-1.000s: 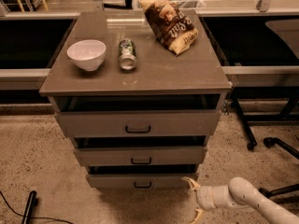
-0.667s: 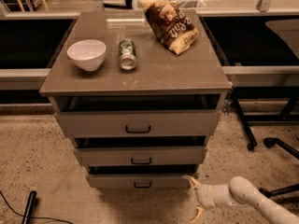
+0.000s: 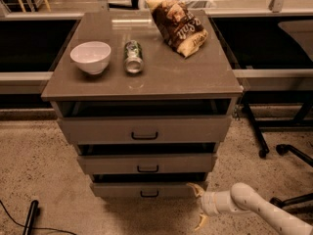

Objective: Open bottom drawer

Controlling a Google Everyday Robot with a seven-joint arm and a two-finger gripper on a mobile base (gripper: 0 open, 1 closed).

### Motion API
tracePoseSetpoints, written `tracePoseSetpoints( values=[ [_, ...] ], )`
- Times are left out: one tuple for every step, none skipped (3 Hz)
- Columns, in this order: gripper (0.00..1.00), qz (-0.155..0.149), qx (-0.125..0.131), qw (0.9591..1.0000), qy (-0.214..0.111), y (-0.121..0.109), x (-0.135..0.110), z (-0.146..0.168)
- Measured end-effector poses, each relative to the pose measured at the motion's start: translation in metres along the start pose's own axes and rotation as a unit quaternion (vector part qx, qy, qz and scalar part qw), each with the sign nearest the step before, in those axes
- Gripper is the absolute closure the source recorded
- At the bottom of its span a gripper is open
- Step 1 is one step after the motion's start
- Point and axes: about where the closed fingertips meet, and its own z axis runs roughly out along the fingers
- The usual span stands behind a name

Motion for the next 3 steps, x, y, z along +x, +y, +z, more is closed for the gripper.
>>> tracePoseSetpoints(
  values=[
    [0.00, 0.015, 0.007, 0.9988, 0.046, -0.016, 0.024, 0.014],
    [0.00, 0.040, 0.017, 0.9966, 0.070, -0.025, 0.046, 0.020],
    [0.00, 0.066, 0.018, 0.9945, 0.080, -0.035, 0.063, 0.022]
  ],
)
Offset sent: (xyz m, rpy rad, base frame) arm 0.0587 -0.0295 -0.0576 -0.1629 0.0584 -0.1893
